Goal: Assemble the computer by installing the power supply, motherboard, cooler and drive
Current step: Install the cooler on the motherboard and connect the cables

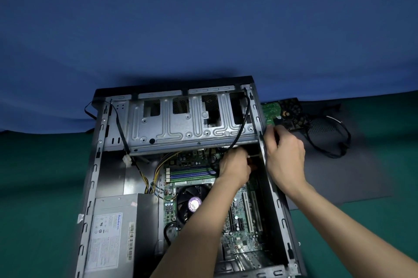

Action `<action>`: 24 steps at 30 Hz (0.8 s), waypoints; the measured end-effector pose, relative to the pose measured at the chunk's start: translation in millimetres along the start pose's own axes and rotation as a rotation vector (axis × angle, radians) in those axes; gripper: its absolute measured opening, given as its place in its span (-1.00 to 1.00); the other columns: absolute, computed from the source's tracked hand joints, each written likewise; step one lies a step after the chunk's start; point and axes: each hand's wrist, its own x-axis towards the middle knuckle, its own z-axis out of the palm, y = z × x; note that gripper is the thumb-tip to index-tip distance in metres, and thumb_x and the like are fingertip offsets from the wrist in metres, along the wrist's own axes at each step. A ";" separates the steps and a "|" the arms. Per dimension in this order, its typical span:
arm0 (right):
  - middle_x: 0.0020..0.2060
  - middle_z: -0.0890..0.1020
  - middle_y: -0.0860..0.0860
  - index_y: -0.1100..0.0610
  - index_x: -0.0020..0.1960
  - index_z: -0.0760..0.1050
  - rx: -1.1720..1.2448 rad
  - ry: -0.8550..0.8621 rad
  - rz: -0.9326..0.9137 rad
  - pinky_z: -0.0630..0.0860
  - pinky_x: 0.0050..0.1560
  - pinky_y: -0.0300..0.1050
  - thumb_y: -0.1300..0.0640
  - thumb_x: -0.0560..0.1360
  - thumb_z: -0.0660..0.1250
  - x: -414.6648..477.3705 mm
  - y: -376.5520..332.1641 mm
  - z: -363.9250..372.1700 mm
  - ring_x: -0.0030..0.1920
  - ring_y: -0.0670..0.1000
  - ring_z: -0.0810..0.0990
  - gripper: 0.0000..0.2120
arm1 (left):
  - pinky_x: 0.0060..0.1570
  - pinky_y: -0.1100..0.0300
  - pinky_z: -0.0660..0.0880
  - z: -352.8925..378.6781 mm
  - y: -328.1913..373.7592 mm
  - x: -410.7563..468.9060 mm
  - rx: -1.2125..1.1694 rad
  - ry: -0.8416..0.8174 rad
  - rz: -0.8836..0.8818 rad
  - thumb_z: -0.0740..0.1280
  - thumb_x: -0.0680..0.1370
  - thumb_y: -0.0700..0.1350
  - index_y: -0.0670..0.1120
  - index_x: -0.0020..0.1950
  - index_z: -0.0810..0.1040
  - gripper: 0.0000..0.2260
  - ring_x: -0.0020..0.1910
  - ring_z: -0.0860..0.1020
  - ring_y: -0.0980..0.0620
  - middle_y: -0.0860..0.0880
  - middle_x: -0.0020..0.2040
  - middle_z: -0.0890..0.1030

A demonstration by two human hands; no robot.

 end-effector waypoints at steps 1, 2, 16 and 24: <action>-0.42 0.43 0.09 0.14 -0.26 0.32 0.003 -0.009 0.002 0.22 -0.29 0.00 0.03 0.63 0.12 -0.2 -0.6 -0.8 -0.33 0.23 0.33 -0.68 | 0.09 0.00 0.44 -5.9 3.9 -9.1 0.067 -0.005 0.016 0.30 0.52 -0.25 -0.22 0.14 0.47 -0.79 0.16 0.50 -0.24 -0.23 0.15 0.52; -0.42 0.44 0.09 0.15 -0.25 0.34 0.005 -0.016 0.005 0.24 -0.29 0.00 0.02 0.64 0.12 -0.2 -0.9 -1.6 -0.33 0.25 0.37 -0.67 | 0.06 -0.02 0.44 -12.9 8.5 -21.6 0.149 -0.019 0.038 0.31 0.52 -0.29 -0.23 0.12 0.48 -0.81 0.14 0.51 -0.25 -0.24 0.12 0.53; -0.18 0.59 0.31 0.24 -0.15 0.41 -0.053 -0.040 0.012 0.29 -0.23 0.07 0.08 0.63 0.12 -1.9 -5.3 -5.6 -0.15 0.39 0.51 -0.72 | -0.14 0.07 0.48 -85.6 45.4 5.3 -0.303 0.397 -0.229 0.08 0.66 0.04 -0.13 0.09 0.51 -0.69 -0.09 0.55 -0.12 -0.12 0.03 0.57; -0.15 0.62 0.27 0.29 -0.08 0.55 -0.118 0.063 -0.077 0.36 -0.13 0.08 0.09 0.63 0.18 -4.7 -14.9 -13.5 -0.11 0.30 0.51 -0.70 | -0.45 0.05 0.26 -67.5 -23.1 -75.8 -0.534 0.584 0.168 0.01 0.63 0.15 0.12 -0.17 0.35 -0.75 -0.52 0.34 0.07 0.04 -0.49 0.37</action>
